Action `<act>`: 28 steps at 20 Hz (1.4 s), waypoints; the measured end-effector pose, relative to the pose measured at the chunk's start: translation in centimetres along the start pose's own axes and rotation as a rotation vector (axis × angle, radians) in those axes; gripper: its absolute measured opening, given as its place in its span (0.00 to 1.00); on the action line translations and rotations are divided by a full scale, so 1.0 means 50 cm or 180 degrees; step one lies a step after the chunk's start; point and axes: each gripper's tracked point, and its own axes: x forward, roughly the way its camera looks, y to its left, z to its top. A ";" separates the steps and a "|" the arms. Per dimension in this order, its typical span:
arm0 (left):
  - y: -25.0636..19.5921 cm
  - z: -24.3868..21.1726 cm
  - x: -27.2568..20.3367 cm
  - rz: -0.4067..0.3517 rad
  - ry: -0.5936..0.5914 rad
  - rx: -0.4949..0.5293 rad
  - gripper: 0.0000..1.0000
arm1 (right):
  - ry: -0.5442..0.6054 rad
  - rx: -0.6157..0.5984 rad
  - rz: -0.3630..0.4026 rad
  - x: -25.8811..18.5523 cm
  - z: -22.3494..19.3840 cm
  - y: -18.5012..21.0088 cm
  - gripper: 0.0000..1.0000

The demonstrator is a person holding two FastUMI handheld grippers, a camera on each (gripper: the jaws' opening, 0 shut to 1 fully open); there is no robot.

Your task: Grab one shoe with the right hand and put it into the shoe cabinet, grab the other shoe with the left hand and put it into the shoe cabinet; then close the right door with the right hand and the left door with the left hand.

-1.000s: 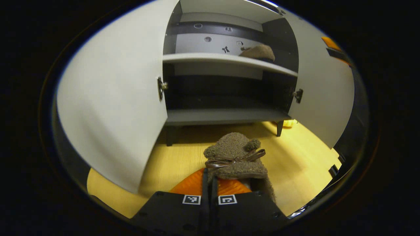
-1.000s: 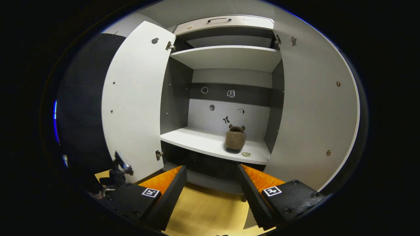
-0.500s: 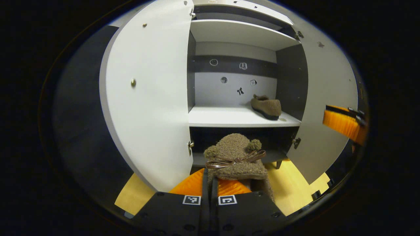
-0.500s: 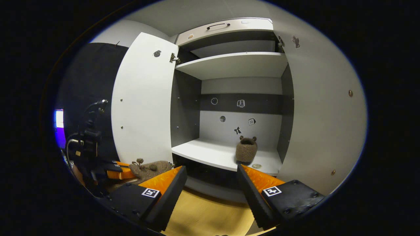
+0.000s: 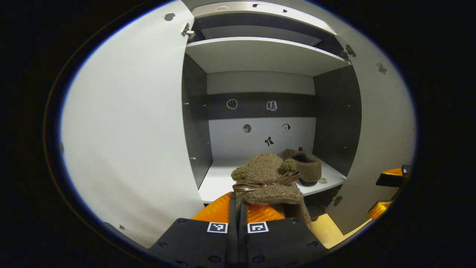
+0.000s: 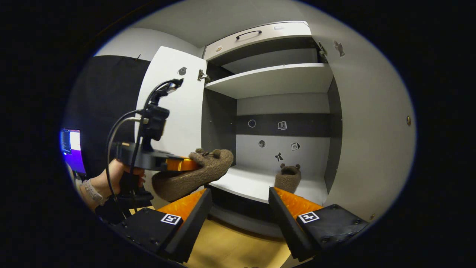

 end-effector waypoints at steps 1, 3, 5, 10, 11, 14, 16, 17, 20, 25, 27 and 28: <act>-0.003 0.017 0.031 -0.0029 -0.0028 -0.0010 0.05 | 0.0011 -0.0048 0.0038 0.002 -0.003 0.002 0.98; -0.004 0.046 0.100 -0.0084 -0.0046 -0.0086 0.05 | 0.0070 -0.0159 0.0067 0.005 -0.016 0.000 0.98; -0.001 0.058 0.170 -0.0130 -0.0019 -0.0152 0.05 | 0.0115 -0.0167 0.0125 0.006 -0.024 0.009 0.98; 0.010 0.037 0.334 -0.0091 0.0218 -0.0119 0.05 | 0.0086 -0.0134 0.0179 0.013 -0.012 0.016 0.98; 0.009 0.026 0.359 -0.0089 0.0280 -0.0115 0.05 | 0.0093 -0.0117 0.0180 0.013 -0.013 0.015 0.98; 0.004 0.000 0.428 -0.0106 0.0451 -0.0102 0.05 | 0.0130 -0.0060 0.0136 0.014 -0.019 0.007 0.98; 0.008 -0.025 0.463 -0.0055 0.0597 -0.0015 0.05 | 0.0161 -0.0036 0.0091 0.014 -0.025 -0.002 0.98; 0.009 -0.041 0.477 -0.0024 0.0667 0.0031 0.05 | 0.0168 -0.0016 0.0074 0.013 -0.026 -0.005 0.98; 0.005 -0.067 0.501 -0.0019 0.0764 0.0006 0.05 | 0.0169 0.0015 0.0030 0.022 -0.038 -0.003 0.98; 0.008 -0.066 0.502 0.0003 0.0750 0.0119 0.22 | 0.0172 0.0062 0.0026 0.022 -0.039 -0.017 0.98; 0.024 -0.047 0.494 0.0121 0.0646 0.0285 0.36 | 0.0155 0.0085 0.0041 0.023 -0.036 -0.015 0.98; 0.022 -0.038 0.483 0.0109 0.0609 0.0338 0.50 | 0.0146 0.0094 0.0047 0.022 -0.035 -0.014 0.98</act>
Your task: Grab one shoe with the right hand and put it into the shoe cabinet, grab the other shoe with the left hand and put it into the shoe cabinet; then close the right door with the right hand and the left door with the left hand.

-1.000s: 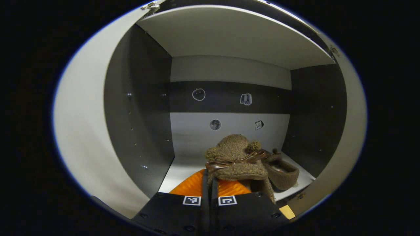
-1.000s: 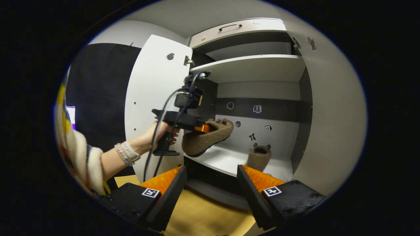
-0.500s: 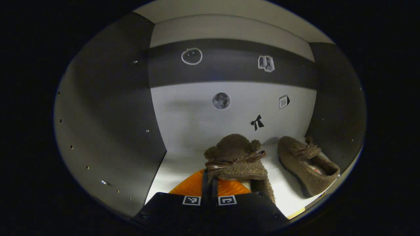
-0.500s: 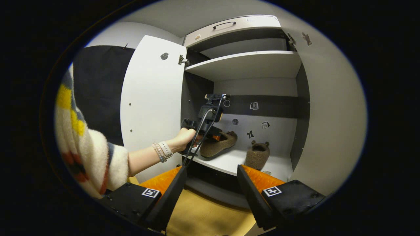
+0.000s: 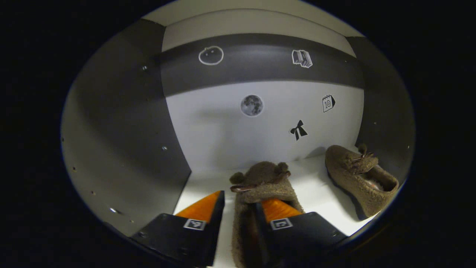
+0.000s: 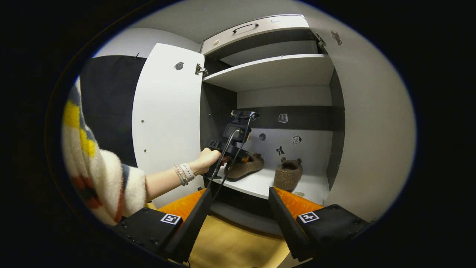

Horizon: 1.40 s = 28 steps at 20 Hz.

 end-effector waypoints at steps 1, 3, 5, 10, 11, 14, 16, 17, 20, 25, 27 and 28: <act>-0.003 0.008 -0.011 -0.0034 -0.0044 0.0011 0.64 | -0.0010 0.0008 0.0003 0.001 0.001 0.002 0.98; 0.010 0.015 -0.042 0.0019 -0.0131 0.0072 0.87 | -0.0025 0.0023 0.0012 -0.002 0.004 0.007 0.98; 0.003 0.022 -0.082 -0.0076 -0.0290 0.0027 0.95 | -0.0066 0.0013 0.0022 -0.006 0.010 0.018 0.98; -0.015 0.116 -0.262 -0.0338 -0.1097 -0.0318 0.96 | -0.0144 -0.0067 -0.0014 -0.028 0.029 0.057 0.98; -0.024 0.128 -0.307 -0.0434 -0.1231 -0.0369 0.96 | -0.0170 -0.0087 -0.0041 -0.037 0.035 0.064 0.98; -0.036 0.138 -0.455 -0.0653 -0.1547 -0.0408 1.00 | -0.0279 -0.0132 -0.0191 -0.068 0.063 0.084 0.98; -0.037 0.134 -0.554 -0.0739 -0.1752 -0.0420 0.92 | -0.0375 -0.0174 -0.0327 -0.094 0.091 0.093 0.98; -0.036 0.126 -0.601 -0.0769 -0.1851 -0.0447 0.99 | -0.0411 -0.0156 -0.0367 -0.106 0.100 0.100 0.98; -0.027 0.096 -0.728 -0.0921 -0.2071 -0.0433 0.99 | -0.0529 -0.0015 -0.0503 -0.151 0.130 0.111 0.98; -0.012 0.040 -0.870 -0.1090 -0.2082 -0.0149 0.96 | -0.0531 -0.0248 -0.1046 -0.247 0.139 0.066 0.98; -0.017 0.013 -0.910 -0.1251 -0.2058 -0.0215 0.96 | -0.0533 -0.0216 -0.1255 -0.292 0.140 0.040 0.98; -0.019 -0.002 -0.925 -0.1331 -0.2029 -0.0246 0.96 | -0.0534 -0.0191 -0.1388 -0.318 0.140 0.019 0.98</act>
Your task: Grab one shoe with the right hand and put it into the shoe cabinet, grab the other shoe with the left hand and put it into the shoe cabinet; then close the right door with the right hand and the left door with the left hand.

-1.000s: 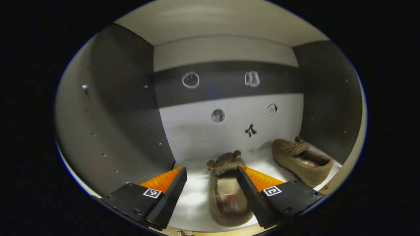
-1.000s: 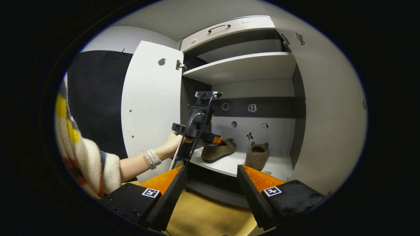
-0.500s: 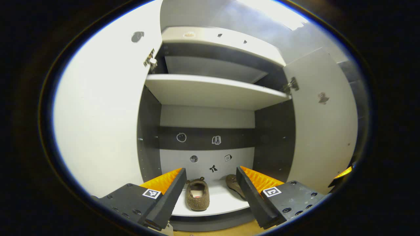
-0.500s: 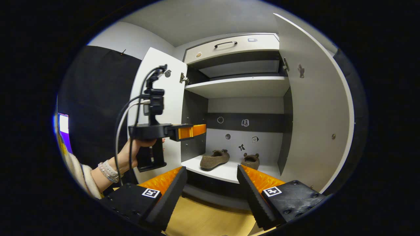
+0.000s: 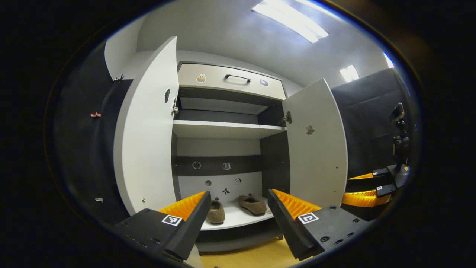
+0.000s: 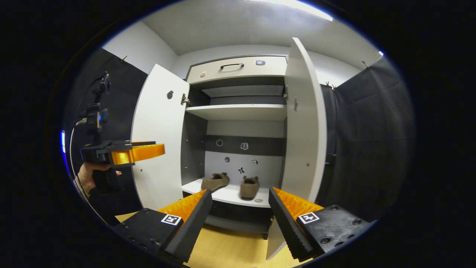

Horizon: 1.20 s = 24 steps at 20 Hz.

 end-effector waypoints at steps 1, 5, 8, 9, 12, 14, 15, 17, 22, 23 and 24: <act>-0.004 -0.003 -0.018 -0.0019 0.0037 -0.0037 0.96 | -0.0002 0.0003 -0.0166 -0.013 0.002 -0.039 0.98; -0.016 -0.016 -0.077 -0.0043 0.0133 -0.0127 0.96 | -0.0064 -0.0059 -0.0708 -0.047 0.018 -0.190 0.98; -0.030 -0.033 -0.105 -0.0060 0.0187 -0.0228 0.96 | -0.0045 -0.0203 -0.0856 -0.031 0.016 -0.274 0.97; -0.030 -0.038 -0.111 -0.0045 0.0206 -0.0247 0.96 | -0.0025 -0.0230 -0.0859 -0.016 0.012 -0.295 0.97; -0.022 -0.049 -0.120 0.0107 0.0256 -0.0225 0.96 | 0.0052 -0.0185 -0.0741 0.029 -0.008 -0.326 0.97; -0.012 -0.052 -0.124 0.0255 0.0294 -0.0164 0.96 | 0.0071 -0.0139 -0.0647 0.058 -0.016 -0.335 0.98; -0.008 -0.053 -0.119 0.0317 0.0294 -0.0143 0.96 | 0.0072 -0.0115 -0.0602 0.071 -0.018 -0.338 0.98; -0.003 -0.051 -0.109 0.0394 0.0280 -0.0130 0.96 | 0.0064 -0.0039 -0.0478 0.091 -0.020 -0.334 0.98; -0.011 -0.060 -0.084 0.0464 0.0298 -0.0151 0.97 | 0.0074 0.0079 -0.0272 0.106 -0.023 -0.322 0.95; -0.014 -0.062 -0.078 0.0452 0.0306 -0.0159 0.96 | 0.0081 0.0109 -0.0241 0.106 -0.026 -0.317 1.00; -0.017 -0.062 -0.074 0.0442 0.0313 -0.0159 0.96 | 0.0080 0.0121 -0.0215 0.105 -0.027 -0.309 0.95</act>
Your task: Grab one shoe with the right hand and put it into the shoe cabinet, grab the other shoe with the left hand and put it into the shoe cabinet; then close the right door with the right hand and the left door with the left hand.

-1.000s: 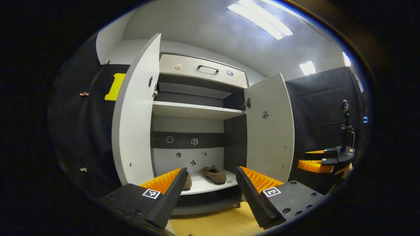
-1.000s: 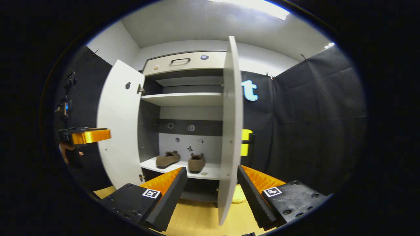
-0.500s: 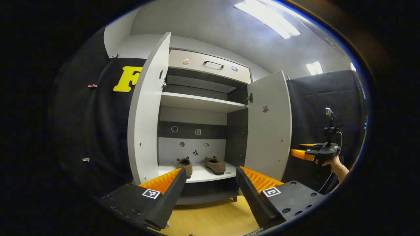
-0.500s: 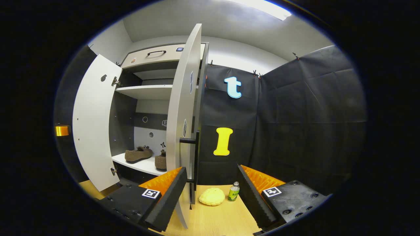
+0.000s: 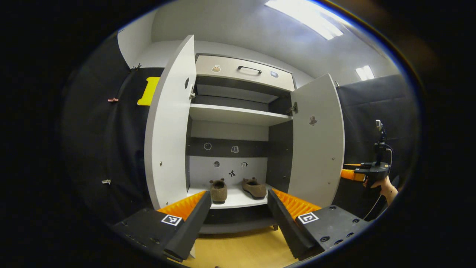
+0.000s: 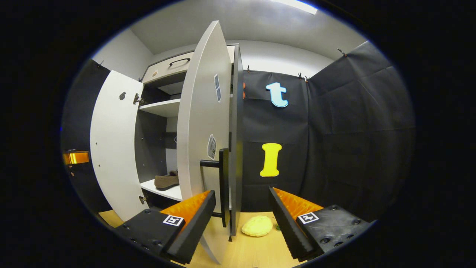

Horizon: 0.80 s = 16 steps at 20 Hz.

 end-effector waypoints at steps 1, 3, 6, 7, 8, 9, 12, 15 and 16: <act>-0.002 0.000 0.006 -0.0008 0.0004 0.0008 0.96 | -0.0010 0.0002 0.0033 0.001 0.001 0.013 0.95; -0.003 0.000 0.009 -0.0019 0.0012 0.0029 0.96 | 0.0001 0.0022 0.0137 0.009 -0.001 0.047 0.95; 0.006 0.006 0.003 -0.0014 -0.0008 0.0039 0.96 | 0.0026 0.0052 0.0348 0.023 -0.008 0.109 0.95; 0.013 0.006 -0.002 0.0012 -0.0003 0.0044 0.96 | 0.0025 0.0032 0.0425 0.033 -0.008 0.133 0.95; 0.022 0.005 -0.010 0.0057 0.0010 0.0055 0.96 | 0.0021 0.0022 0.0486 0.042 -0.009 0.156 0.95; 0.033 0.003 -0.020 0.0114 0.0026 0.0067 0.96 | 0.0017 0.0011 0.0535 0.052 -0.009 0.174 0.96; 0.070 0.004 -0.052 0.0291 0.0035 0.0057 0.96 | 0.0053 0.0051 0.0689 0.086 -0.015 0.235 0.95; 0.108 0.003 -0.090 0.0482 0.0059 0.0048 0.96 | 0.0057 0.0051 0.0819 0.128 -0.020 0.296 0.96; 0.119 0.002 -0.100 0.0548 0.0073 0.0048 0.96 | 0.0049 0.0018 0.0843 0.144 -0.020 0.320 0.96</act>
